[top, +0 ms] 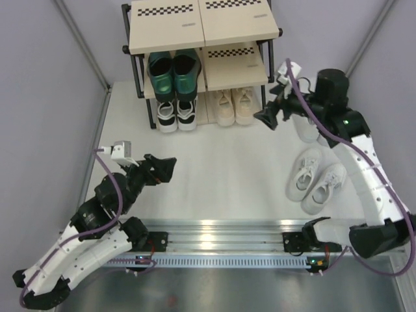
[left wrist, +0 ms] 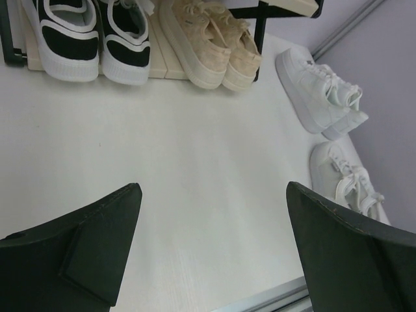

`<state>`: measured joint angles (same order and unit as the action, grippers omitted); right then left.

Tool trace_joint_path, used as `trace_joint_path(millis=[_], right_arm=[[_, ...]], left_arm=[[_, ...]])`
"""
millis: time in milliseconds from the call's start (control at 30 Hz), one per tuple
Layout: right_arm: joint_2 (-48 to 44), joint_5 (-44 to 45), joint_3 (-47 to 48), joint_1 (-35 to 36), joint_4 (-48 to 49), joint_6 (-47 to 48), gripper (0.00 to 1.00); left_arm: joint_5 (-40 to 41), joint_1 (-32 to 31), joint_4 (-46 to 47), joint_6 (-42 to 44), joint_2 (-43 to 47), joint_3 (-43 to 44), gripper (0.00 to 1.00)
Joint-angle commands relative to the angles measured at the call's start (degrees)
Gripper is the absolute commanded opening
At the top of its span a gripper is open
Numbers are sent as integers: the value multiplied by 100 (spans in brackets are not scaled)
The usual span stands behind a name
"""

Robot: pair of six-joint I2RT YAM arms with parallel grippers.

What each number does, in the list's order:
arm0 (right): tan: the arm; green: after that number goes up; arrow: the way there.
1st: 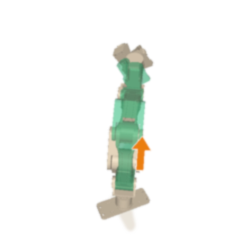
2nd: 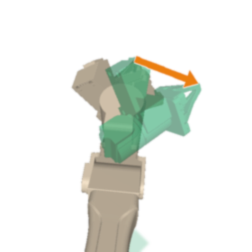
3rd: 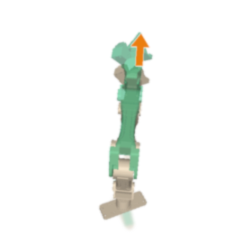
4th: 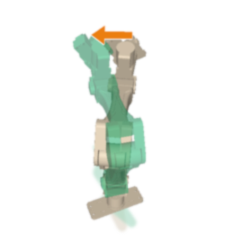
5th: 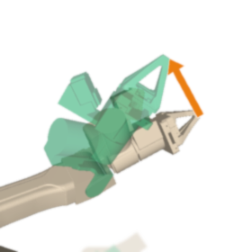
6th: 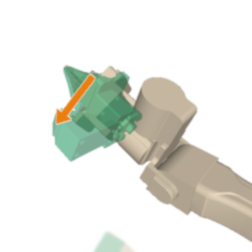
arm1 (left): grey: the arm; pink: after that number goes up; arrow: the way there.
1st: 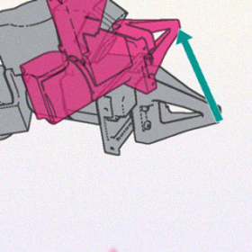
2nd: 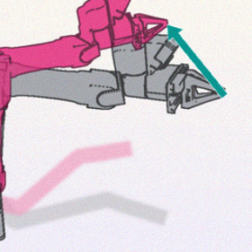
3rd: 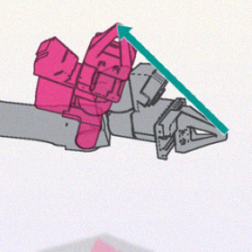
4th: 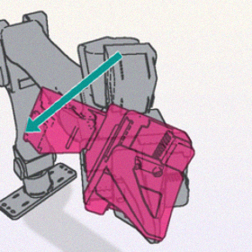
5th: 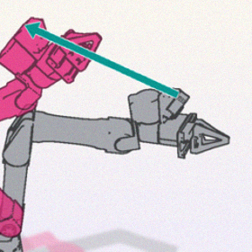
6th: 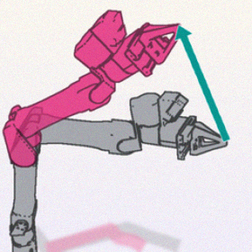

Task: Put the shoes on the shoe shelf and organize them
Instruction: Adjust the shoe at the shoe shelf.

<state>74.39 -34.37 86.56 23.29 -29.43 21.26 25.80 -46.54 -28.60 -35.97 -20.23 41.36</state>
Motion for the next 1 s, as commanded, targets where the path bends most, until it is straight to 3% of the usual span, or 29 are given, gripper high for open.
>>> trace_joint_path(millis=[0,200,400,600,733,833,967], right_arm=[[-784,-325,-550,-1059,-711,343,99],[-1751,-544,-2009,-2949,-1706,1107,99],[-2157,-421,-2889,-3795,-1891,1470,99],[-1929,-220,-2900,-4051,-2153,1696,99],[-1867,-175,-2908,-4078,-2269,1794,99],[-1963,-289,-3101,-4078,-2068,1593,99],[-2086,-535,-3426,-4078,-1708,1294,99]], left_arm=[[-154,14,153,467,-341,179,98],[-85,23,162,468,-781,100,98],[162,23,241,546,-1078,424,98],[-75,23,250,617,-1694,636,98],[520,49,250,994,-2028,969,98],[847,259,285,1328,-2466,1776,98],[576,733,223,1785,-3284,2832,92]])
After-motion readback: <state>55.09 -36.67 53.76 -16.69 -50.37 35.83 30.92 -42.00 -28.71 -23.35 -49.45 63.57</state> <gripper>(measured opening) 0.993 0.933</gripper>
